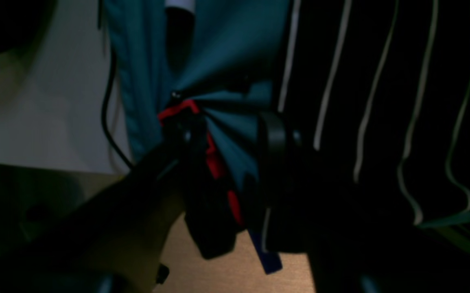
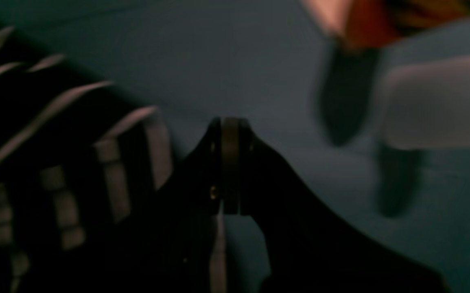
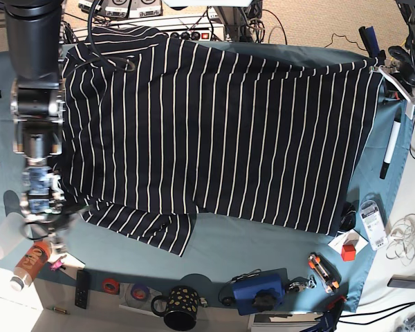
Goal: Layout the t-shirt on the table in an organized manner, then fold the t-shirt properly
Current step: 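Release the shirt with the right gripper and raise it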
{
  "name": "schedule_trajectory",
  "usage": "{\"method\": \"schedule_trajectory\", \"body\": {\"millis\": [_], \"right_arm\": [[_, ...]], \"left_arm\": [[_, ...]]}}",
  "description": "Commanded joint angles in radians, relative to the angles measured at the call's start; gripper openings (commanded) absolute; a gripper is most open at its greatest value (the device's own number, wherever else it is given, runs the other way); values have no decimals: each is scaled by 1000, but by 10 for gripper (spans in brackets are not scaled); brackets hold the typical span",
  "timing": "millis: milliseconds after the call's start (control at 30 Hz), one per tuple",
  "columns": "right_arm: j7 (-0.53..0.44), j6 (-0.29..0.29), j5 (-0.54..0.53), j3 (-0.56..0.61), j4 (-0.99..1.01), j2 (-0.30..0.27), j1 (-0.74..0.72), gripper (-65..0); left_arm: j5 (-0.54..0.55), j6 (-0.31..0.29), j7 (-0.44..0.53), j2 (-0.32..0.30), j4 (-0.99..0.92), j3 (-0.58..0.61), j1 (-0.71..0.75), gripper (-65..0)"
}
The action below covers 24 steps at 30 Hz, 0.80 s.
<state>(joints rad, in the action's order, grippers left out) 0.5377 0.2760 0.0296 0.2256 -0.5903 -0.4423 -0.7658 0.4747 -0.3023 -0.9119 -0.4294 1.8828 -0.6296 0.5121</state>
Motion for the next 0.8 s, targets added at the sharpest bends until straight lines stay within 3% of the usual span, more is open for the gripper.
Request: {"method": "schedule_trajectory", "body": {"millis": [0,133,200,367,433,633,700,767], "right_arm": [[-32,-23,6,-5,-18,-37,-47,-650],[-36,-29,-2,-5,-21,-89,-68,-650],[13,-13,-57,-5,-46,-114,-68,-650],[267,219,-365,-28,-185,-168,-68,-555],[399,300,-514,-77,-255,-177,-68,-551],[819,364,-959,-342,-425,-187,-65,-551],[859,374,-1056,-446,-459,-187,-65,-551],[859,395,-1079,-531,-475,-192,-64,-551]], "left_arm": [[1,7,17,-17,12,-9,-1,-430],[1,7,22,-17,12,-9,-17,-430],[0,7,22,-17,12,-9,-31,-430],[1,-5,20,-17,12,-10,-64,-430],[1,-24,7,-17,17,-10,-63,-430],[1,-65,-86,-17,48,-10,-53,-430],[1,-65,-83,-17,69,-10,-37,-430],[2,-65,-83,-17,102,-10,-17,-430]]}}
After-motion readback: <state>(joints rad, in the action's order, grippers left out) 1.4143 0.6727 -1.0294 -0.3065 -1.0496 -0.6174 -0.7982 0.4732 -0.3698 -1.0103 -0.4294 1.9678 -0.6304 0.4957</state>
